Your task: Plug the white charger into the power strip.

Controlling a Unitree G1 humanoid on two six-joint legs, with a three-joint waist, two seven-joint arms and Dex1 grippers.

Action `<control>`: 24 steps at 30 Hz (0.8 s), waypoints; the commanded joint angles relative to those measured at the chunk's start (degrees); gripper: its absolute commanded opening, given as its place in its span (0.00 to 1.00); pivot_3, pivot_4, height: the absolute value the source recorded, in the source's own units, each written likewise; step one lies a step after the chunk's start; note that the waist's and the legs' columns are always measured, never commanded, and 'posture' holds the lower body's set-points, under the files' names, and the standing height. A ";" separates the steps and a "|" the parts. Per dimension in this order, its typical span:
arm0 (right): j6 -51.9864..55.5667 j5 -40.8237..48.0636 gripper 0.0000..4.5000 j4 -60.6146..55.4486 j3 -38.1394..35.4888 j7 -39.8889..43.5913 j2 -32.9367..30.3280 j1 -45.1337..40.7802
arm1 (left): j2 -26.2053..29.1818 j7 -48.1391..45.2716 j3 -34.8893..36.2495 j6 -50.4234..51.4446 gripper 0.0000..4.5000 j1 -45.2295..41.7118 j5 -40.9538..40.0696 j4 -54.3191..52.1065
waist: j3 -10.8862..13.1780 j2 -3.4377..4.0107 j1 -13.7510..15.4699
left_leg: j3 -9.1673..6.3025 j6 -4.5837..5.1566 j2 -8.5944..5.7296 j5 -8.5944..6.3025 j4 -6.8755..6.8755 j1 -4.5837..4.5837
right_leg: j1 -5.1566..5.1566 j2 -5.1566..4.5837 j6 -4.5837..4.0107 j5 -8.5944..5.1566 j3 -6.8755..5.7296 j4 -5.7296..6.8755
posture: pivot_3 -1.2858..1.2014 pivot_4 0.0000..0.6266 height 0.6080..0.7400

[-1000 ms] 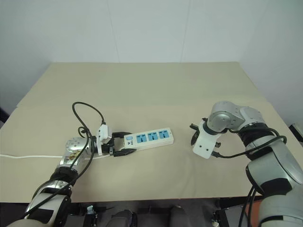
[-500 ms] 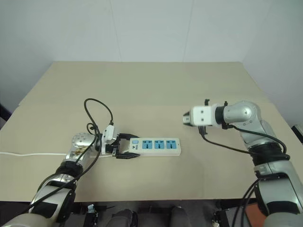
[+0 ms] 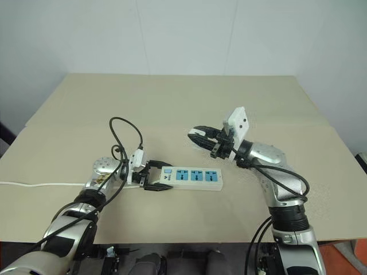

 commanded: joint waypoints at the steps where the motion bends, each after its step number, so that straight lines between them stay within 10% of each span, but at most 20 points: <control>1: -4.02 1.73 0.25 3.77 0.26 4.84 1.77 -0.95 | -0.10 -0.24 0.91 -1.29 0.74 -0.90 -0.82 -0.55 | 0.00 0.00 -0.06 | 0.00 0.00 0.00 0.00 0.00 0.00 | 0.00 0.00 0.00 0.00 0.00 0.01 | 0.52 0.24 1.00; 24: -22.45 -3.28 0.25 26.36 3.56 22.06 8.44 -4.89 | 0.56 0.32 1.45 -0.54 0.74 0.03 -0.82 -1.50 | 0.00 0.01 -0.39 | 0.00 0.00 0.01 0.00 -0.01 0.03 | -0.03 0.02 0.01 0.00 0.02 0.05 | 0.52 0.24 1.00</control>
